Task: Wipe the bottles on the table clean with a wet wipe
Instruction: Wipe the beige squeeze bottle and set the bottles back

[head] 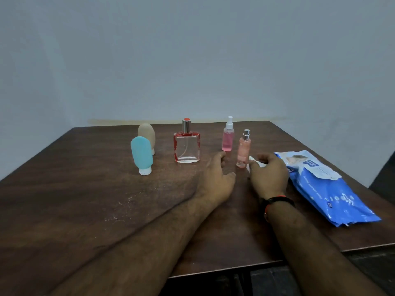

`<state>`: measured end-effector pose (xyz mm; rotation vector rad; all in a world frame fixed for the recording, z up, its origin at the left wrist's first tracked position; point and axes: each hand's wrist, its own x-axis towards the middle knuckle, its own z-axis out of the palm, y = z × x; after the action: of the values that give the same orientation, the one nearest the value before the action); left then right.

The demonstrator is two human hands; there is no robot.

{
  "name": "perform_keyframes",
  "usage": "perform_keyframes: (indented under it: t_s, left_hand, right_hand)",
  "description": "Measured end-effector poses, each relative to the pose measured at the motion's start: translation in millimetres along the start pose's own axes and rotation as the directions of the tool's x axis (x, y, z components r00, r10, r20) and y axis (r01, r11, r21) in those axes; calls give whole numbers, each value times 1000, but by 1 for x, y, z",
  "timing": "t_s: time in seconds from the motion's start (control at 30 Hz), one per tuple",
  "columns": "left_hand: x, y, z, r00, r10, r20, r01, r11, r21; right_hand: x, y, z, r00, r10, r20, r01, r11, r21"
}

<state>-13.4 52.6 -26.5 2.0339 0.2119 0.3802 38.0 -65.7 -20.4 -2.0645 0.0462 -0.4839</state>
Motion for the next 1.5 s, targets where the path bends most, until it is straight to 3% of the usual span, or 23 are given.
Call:
perform_keyframes:
  t_s: [0.2,0.37,0.77,0.93,1.13,1.23,1.37,1.5]
  left_hand:
    - [33,1,37,995,-97,38,102,977,-186]
    - [24,21,33,995,-90,52,98,982,-164]
    - [24,9,19,994,-103,29,107,976,-189]
    - [31,-3,24,994,-111,11,110,963,-246]
    - [5,11,7,997,-71,-11,66,966,-249]
    - [-12,9,-10,997,-63,50,76,940,-333]
    - [-42,4,-38,971,-63,230,172,852,-494]
    - [-71,0,-63,978,-80,194,173,828,-534]
  right_hand:
    - [18,6,-2,984,28,175,-14,997,-82]
    - [18,-1,5,968,-44,248,71,992,-100]
    - [10,-8,18,955,-103,278,137,985,-106]
    - [8,-4,15,979,-61,193,79,993,-87]
    - [-2,3,4,988,-57,145,55,998,17]
    - [-20,4,-4,977,-50,206,8,980,199]
    - [-58,-4,-16,943,-13,333,-166,847,505]
    - [-88,-19,-22,905,-92,414,-181,800,572]
